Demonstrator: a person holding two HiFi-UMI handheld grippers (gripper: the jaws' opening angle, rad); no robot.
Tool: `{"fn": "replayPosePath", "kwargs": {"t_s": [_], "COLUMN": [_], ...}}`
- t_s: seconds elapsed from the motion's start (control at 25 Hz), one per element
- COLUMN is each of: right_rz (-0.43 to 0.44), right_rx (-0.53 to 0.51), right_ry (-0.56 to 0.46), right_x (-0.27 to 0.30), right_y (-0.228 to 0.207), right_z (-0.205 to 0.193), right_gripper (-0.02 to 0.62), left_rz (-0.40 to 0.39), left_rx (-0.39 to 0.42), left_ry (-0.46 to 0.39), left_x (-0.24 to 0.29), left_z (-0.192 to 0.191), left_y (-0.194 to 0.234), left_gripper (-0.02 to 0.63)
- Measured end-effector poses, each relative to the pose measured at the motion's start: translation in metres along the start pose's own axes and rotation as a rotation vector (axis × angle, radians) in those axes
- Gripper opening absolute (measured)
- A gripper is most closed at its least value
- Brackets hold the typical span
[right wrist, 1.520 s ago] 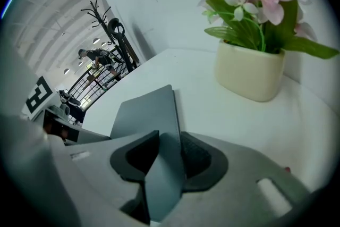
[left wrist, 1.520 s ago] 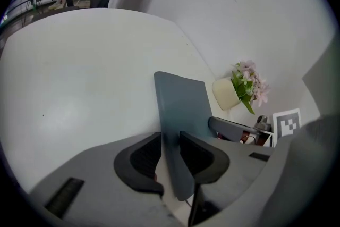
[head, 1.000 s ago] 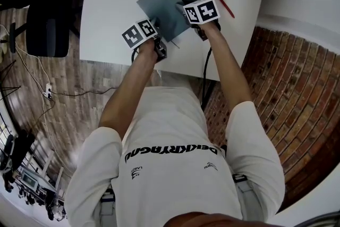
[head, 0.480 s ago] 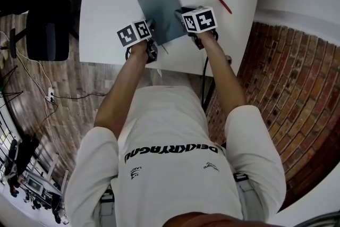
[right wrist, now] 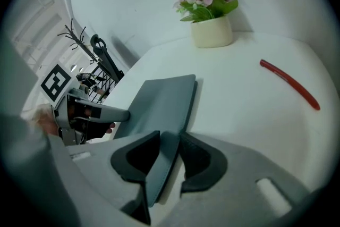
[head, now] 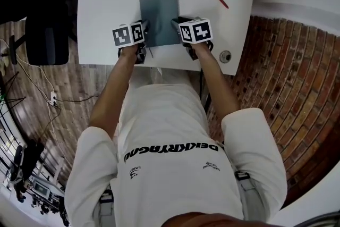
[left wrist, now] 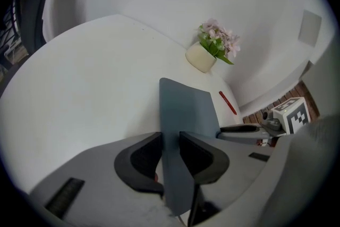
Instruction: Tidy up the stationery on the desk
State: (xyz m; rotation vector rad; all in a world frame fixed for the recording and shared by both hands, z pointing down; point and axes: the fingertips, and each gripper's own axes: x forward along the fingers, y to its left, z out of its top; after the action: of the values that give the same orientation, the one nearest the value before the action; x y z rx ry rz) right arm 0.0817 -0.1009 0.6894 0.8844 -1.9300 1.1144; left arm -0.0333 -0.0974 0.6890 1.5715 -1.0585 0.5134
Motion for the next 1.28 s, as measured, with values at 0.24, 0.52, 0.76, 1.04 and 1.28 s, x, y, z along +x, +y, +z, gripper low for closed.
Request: {"fn": "replayPosePath", "kwargs": {"t_s": [0.24,0.52,0.76,1.04,1.28], "right_rz": [-0.011,-0.040,-0.029,-0.024,-0.019], "right_rx": [0.105,0.180,0.191,0.199,0.202], "right_ry": [-0.029,-0.074,-0.076,-0.085,-0.088], "right_x": [-0.005,-0.006,0.001,0.005,0.005], "right_y": [0.006,0.012,0.022,0.024,0.024], "right_z": [-0.019,-0.028,-0.021,-0.018,-0.019], "right_gripper": [0.111,0.104,0.104,0.103,0.103], "left_rz": [-0.017,-0.029,-0.009,-0.024,-0.042], "left_rx": [0.095,0.175,0.186,0.172,0.166], "left_ry": [0.036,0.058,0.045,0.042,0.046], "left_x": [-0.001,-0.004,-0.010,-0.011,-0.011], "left_z": [-0.005,-0.007,0.000,0.003,0.002], "left_y": [-0.002,-0.001,0.010,0.015,0.015], "left_gripper": [0.103,0.103,0.103,0.103,0.103]}}
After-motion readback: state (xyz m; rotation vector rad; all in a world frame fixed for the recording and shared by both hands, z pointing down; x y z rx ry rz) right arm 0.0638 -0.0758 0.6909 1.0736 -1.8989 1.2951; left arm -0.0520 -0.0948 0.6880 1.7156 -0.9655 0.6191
